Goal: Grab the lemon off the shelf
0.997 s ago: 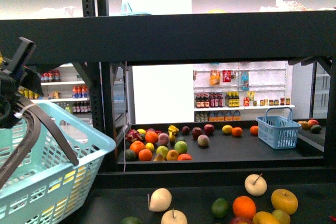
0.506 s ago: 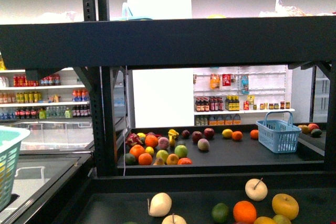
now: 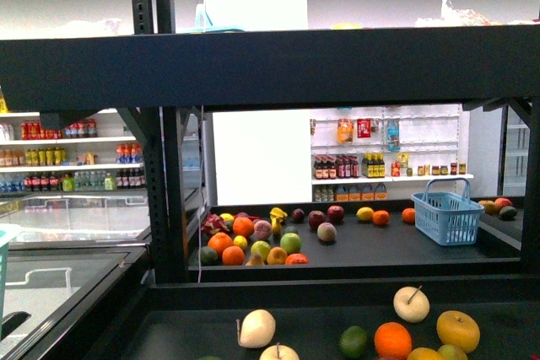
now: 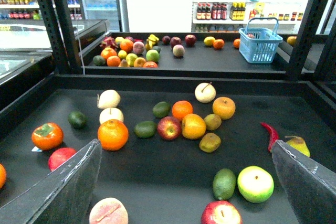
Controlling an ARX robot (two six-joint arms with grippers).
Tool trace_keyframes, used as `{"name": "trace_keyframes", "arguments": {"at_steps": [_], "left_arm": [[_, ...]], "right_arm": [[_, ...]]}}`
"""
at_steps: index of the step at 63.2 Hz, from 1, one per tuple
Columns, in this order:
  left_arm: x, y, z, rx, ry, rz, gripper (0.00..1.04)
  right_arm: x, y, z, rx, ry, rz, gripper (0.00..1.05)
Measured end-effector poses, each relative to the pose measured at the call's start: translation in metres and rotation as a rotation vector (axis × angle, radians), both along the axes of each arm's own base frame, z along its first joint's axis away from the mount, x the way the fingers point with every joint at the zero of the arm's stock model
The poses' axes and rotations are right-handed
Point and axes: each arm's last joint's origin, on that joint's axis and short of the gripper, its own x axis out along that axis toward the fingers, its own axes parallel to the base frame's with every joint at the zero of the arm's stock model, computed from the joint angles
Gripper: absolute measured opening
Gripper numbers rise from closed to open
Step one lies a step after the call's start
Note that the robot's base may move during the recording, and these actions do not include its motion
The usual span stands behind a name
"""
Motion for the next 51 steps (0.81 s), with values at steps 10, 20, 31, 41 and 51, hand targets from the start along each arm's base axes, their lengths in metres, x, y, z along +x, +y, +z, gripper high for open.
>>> {"name": "trace_keyframes", "arguments": {"at_steps": [10,20,31,41,51], "left_arm": [[-0.0025,0.0015,-0.0054,-0.012,0.107,-0.037,0.27],[-0.0062,0.0072,-0.0047,-0.026,0.153,-0.038,0.27],[-0.0062,0.0067,-0.0051,-0.021,0.162,-0.055,0.31],[-0.0054,0.0058,-0.0048,0.011,0.163,-0.077,0.6],[-0.0072,0.0053,-0.004,0.026,0.179,-0.078,0.88]], "right_arm": [[0.0,0.0,0.0,0.0,0.0,0.0,0.97],[0.0,0.0,0.0,0.0,0.0,0.0,0.97],[0.0,0.0,0.0,0.0,0.0,0.0,0.97],[0.0,0.0,0.0,0.0,0.0,0.0,0.97],[0.0,0.0,0.0,0.0,0.0,0.0,0.97]]}}
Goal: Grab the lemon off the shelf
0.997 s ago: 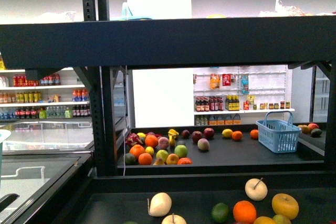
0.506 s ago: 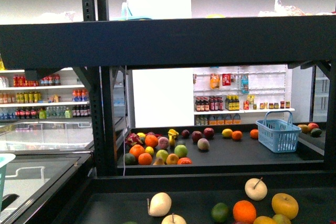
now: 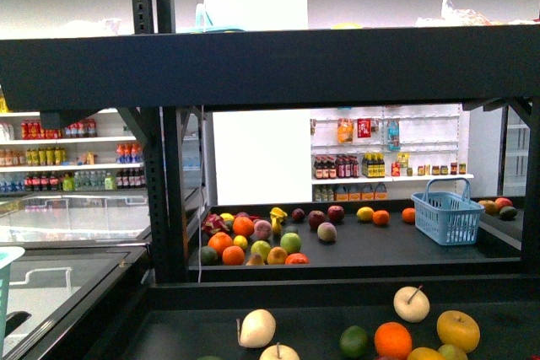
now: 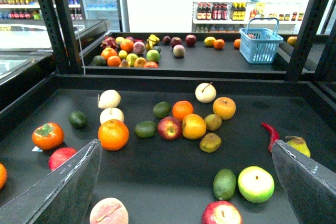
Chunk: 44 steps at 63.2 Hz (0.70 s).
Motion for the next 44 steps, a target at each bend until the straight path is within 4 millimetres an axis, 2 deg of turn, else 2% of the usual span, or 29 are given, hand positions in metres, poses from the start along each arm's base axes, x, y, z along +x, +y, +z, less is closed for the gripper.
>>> {"name": "trace_keyframes", "arguments": {"at_steps": [4,16,31,37,44], "left_arm": [[-0.002,-0.001,0.002,0.008,0.014,0.001,0.98],[-0.016,0.002,-0.009,0.06,0.151,0.045,0.97],[-0.034,-0.003,0.018,0.14,0.124,0.041,0.97],[-0.051,-0.016,0.027,0.191,0.135,0.012,0.97],[-0.085,-0.04,0.038,0.288,0.18,-0.025,0.97]], "right_arm": [[0.0,0.0,0.0,0.0,0.0,0.0,0.97],[0.0,0.0,0.0,0.0,0.0,0.0,0.97],[0.0,0.0,0.0,0.0,0.0,0.0,0.97],[0.0,0.0,0.0,0.0,0.0,0.0,0.97],[0.0,0.0,0.0,0.0,0.0,0.0,0.97]]}}
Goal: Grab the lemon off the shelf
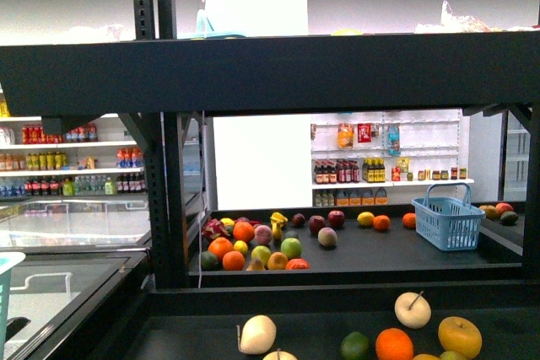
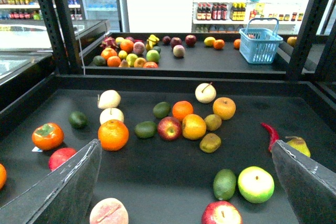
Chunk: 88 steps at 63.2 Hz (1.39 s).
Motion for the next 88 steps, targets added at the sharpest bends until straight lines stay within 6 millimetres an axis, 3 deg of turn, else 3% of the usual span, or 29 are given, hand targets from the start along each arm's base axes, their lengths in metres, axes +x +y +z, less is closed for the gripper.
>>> {"name": "trace_keyframes", "arguments": {"at_steps": [4,8,18,34,40,45,52,63,88], "left_arm": [[-0.019,-0.012,0.005,0.044,0.024,-0.023,0.97],[-0.051,-0.031,0.012,0.145,0.038,-0.04,0.97],[-0.101,-0.068,0.011,0.332,0.056,-0.167,0.97],[-0.168,-0.111,-0.031,0.554,0.13,-0.265,0.97],[-0.188,-0.116,-0.053,0.723,-0.144,-0.579,0.79],[-0.205,-0.119,-0.075,0.897,-0.246,-0.714,0.61],[-0.205,-0.119,-0.108,0.963,-0.209,-0.742,0.36],[-0.205,-0.119,-0.122,0.984,-0.202,-0.745,0.02],[-0.205,-0.119,-0.14,0.99,-0.2,-0.747,0.03]], "right_arm": [[0.0,0.0,0.0,0.0,0.0,0.0,0.97],[0.0,0.0,0.0,0.0,0.0,0.0,0.97],[0.0,0.0,0.0,0.0,0.0,0.0,0.97],[0.0,0.0,0.0,0.0,0.0,0.0,0.97],[0.0,0.0,0.0,0.0,0.0,0.0,0.97],[0.0,0.0,0.0,0.0,0.0,0.0,0.97],[0.0,0.0,0.0,0.0,-0.001,0.0,0.97],[0.0,0.0,0.0,0.0,-0.001,0.0,0.97],[0.0,0.0,0.0,0.0,-0.001,0.0,0.97]]}}
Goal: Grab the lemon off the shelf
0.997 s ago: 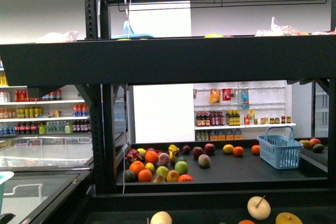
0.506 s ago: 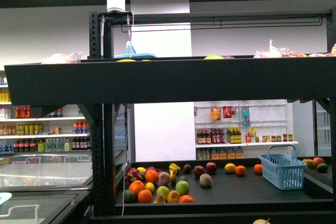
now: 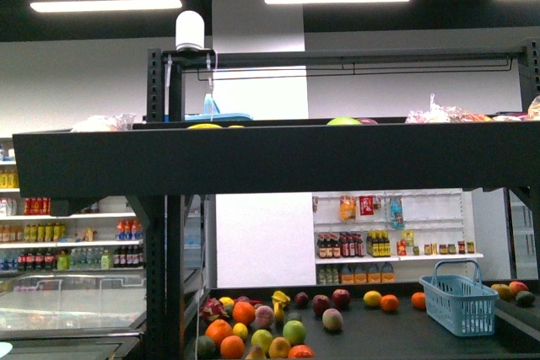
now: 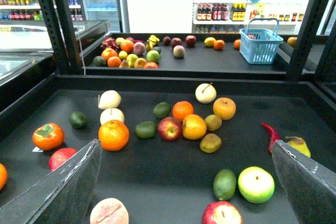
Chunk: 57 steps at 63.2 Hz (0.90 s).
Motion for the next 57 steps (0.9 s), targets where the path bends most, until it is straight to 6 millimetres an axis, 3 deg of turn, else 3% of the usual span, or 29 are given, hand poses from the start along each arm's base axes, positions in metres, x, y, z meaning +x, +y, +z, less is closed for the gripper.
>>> {"name": "trace_keyframes", "arguments": {"at_steps": [11,23,52,57], "left_arm": [[0.0,0.0,-0.012,0.0,-0.004,0.0,0.03],[0.0,0.0,-0.011,0.001,-0.008,-0.001,0.03],[0.0,0.0,-0.011,0.001,-0.008,-0.001,0.97],[0.0,0.0,-0.011,0.002,-0.008,-0.002,0.96]], "right_arm": [[0.0,0.0,0.0,0.0,0.0,0.0,0.97],[0.0,0.0,0.0,0.0,0.0,0.0,0.97],[0.0,0.0,0.0,0.0,0.0,0.0,0.97],[0.0,0.0,0.0,0.0,0.0,0.0,0.97]]}}
